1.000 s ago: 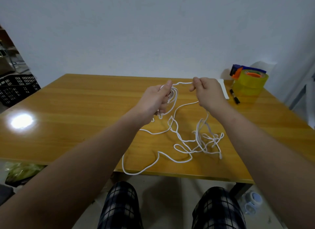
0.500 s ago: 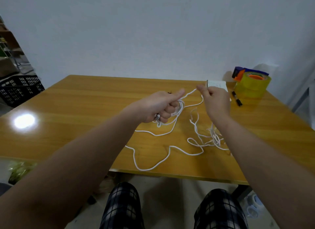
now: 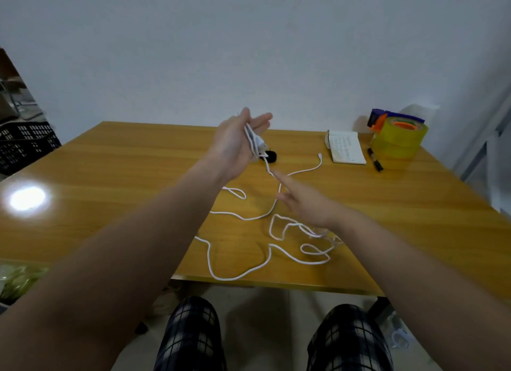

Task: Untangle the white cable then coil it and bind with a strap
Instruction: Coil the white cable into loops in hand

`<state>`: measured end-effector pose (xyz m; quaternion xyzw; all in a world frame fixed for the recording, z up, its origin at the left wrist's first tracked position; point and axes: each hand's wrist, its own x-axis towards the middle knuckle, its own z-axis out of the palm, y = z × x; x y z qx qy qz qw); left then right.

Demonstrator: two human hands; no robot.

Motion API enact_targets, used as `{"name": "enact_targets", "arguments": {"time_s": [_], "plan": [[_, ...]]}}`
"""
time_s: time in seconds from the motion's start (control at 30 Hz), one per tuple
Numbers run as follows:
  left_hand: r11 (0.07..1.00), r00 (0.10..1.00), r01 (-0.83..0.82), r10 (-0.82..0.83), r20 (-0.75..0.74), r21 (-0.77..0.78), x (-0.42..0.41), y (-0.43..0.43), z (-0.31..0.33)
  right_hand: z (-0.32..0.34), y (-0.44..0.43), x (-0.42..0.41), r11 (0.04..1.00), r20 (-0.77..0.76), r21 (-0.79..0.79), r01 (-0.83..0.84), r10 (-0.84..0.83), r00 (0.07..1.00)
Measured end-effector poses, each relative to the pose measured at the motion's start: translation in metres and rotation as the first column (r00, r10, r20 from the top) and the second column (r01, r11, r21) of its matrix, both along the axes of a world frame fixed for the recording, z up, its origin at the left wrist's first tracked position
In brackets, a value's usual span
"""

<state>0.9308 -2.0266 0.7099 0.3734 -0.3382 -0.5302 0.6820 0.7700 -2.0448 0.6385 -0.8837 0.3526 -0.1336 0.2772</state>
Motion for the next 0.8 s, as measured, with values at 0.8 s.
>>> {"name": "enact_targets", "arguments": {"time_s": [0.8], "plan": [[0.986,0.898,0.113,-0.153,0.412,0.120,-0.020,0.011,-0.035,0.052,0.003,-0.002,0.845,0.083,-0.533,0.026,0.022,0.996]]}}
